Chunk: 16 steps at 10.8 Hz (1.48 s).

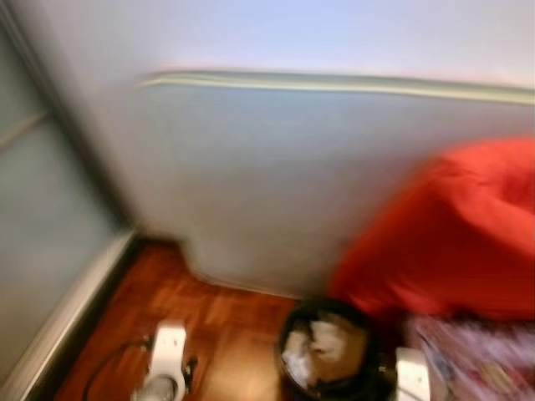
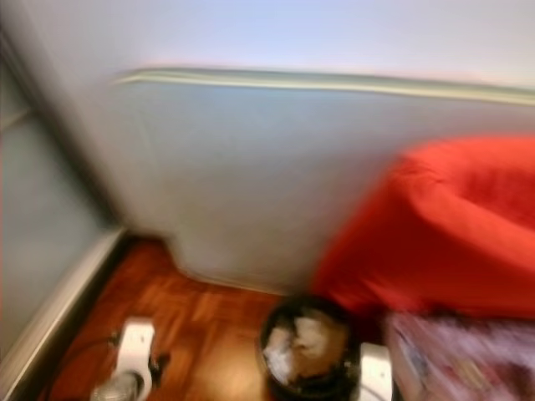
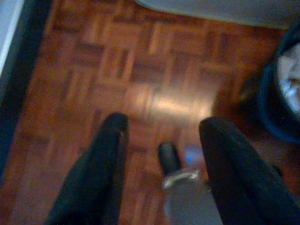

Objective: Clean up the room

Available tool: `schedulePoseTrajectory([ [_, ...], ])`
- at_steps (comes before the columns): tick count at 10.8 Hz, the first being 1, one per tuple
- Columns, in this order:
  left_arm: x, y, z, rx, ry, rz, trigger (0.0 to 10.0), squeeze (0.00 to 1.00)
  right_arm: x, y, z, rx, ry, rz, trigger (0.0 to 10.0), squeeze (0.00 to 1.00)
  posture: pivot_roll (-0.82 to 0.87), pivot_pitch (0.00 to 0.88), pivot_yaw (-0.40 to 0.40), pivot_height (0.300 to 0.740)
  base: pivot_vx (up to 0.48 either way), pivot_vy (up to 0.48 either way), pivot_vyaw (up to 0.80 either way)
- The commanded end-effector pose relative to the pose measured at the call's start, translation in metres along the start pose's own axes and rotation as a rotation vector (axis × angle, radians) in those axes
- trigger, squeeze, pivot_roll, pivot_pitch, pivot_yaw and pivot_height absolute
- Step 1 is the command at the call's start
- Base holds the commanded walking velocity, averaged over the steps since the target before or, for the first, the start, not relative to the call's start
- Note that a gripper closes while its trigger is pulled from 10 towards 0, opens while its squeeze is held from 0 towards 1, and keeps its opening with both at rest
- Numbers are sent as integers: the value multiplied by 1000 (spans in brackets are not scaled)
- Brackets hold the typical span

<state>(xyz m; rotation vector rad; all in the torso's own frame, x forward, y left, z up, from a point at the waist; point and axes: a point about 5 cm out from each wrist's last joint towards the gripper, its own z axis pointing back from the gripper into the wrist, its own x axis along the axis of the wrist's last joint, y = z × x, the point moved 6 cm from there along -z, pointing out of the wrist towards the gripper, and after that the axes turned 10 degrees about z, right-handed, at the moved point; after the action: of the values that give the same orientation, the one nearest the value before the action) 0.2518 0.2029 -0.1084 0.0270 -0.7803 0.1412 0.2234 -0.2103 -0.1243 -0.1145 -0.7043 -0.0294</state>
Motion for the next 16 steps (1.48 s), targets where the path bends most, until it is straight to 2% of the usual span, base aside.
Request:
schedulePoseTrajectory([
  [1, -4, 1, 0, 1, 16, -1, 10000, 0, -10, 2, 2, 4, 24, -1, 10000, 0, -12, 74, 18, 740, -255, 0, 0],
  [16, -8, -1, 1, 2, 26, 5, 10000, 0, -10, 3, 2, 13, 25, 12, 10000, 0, -13, 89, 11, 740, -240, 0, 0],
])
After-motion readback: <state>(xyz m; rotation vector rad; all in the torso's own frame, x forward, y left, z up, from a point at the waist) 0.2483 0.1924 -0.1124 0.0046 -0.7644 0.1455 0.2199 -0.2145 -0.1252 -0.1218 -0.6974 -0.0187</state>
